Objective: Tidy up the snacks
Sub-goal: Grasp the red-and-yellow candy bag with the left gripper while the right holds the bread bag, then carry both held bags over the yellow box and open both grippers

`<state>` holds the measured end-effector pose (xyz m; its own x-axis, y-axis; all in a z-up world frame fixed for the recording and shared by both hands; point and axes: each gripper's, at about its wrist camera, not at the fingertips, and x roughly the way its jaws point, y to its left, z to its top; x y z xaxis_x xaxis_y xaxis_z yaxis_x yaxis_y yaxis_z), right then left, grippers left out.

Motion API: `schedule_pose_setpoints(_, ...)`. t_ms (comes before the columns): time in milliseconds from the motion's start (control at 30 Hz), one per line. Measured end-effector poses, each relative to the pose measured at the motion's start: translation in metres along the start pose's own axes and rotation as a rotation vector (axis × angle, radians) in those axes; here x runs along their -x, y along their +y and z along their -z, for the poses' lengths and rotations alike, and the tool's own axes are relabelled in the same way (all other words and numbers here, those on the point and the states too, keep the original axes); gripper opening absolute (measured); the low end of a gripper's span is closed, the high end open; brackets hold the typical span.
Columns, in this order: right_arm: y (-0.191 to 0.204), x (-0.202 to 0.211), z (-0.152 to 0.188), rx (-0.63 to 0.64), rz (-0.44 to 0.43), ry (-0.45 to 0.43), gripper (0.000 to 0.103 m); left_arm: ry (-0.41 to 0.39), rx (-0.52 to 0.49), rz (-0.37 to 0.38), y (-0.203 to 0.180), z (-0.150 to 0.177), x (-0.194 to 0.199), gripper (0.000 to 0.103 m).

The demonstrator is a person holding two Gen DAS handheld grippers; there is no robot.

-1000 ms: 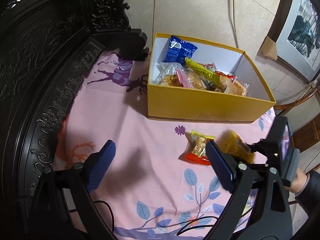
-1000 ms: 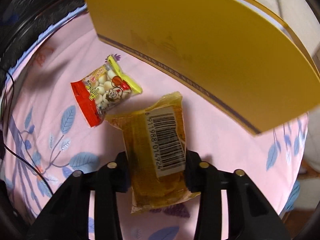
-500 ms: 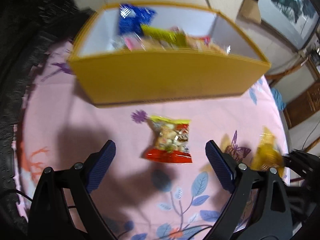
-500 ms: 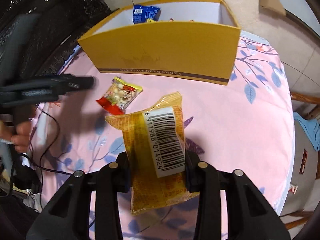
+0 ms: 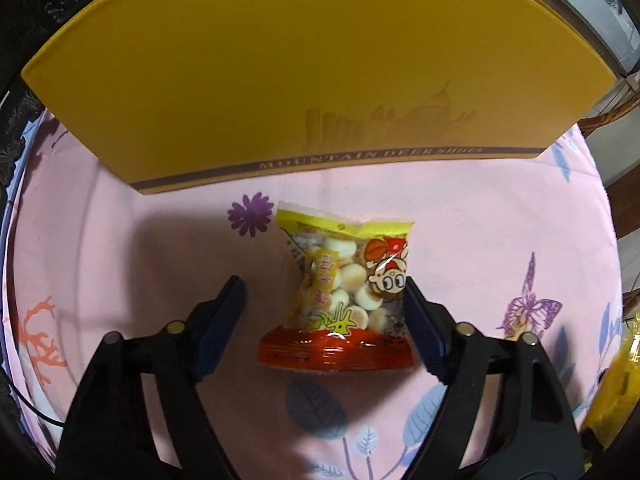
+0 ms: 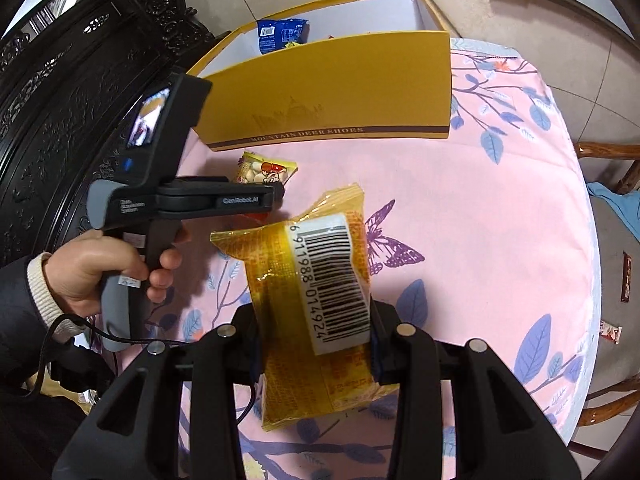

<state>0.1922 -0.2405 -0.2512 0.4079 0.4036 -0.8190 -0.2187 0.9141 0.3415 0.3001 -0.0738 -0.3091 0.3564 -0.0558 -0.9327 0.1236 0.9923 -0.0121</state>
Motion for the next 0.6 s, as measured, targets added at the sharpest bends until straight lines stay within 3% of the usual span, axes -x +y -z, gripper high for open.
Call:
schedule_pose_setpoints(100,-0.003,0.001,0.001,-0.01,0.003,-0.003,0.039,-0.009,-0.006,-0.003,-0.003,-0.002,0.001,0.069)
schedule_pose_setpoints(167,-0.004,0.001,0.0,-0.013,0.008,-0.001,0.039,-0.017,-0.008,-0.006,-0.004,-0.004,0.002,0.055)
schedule_pose_setpoints(267,-0.007,0.001,0.0,-0.023,0.014,-0.005,0.039,-0.018,0.004,-0.004,-0.005,-0.006,0.004,0.046)
schedule_pose_setpoints(600,0.0,0.013,-0.004,-0.014,0.019,-0.036,0.039,-0.061,0.028,0.02,0.001,-0.002,0.037,0.041)
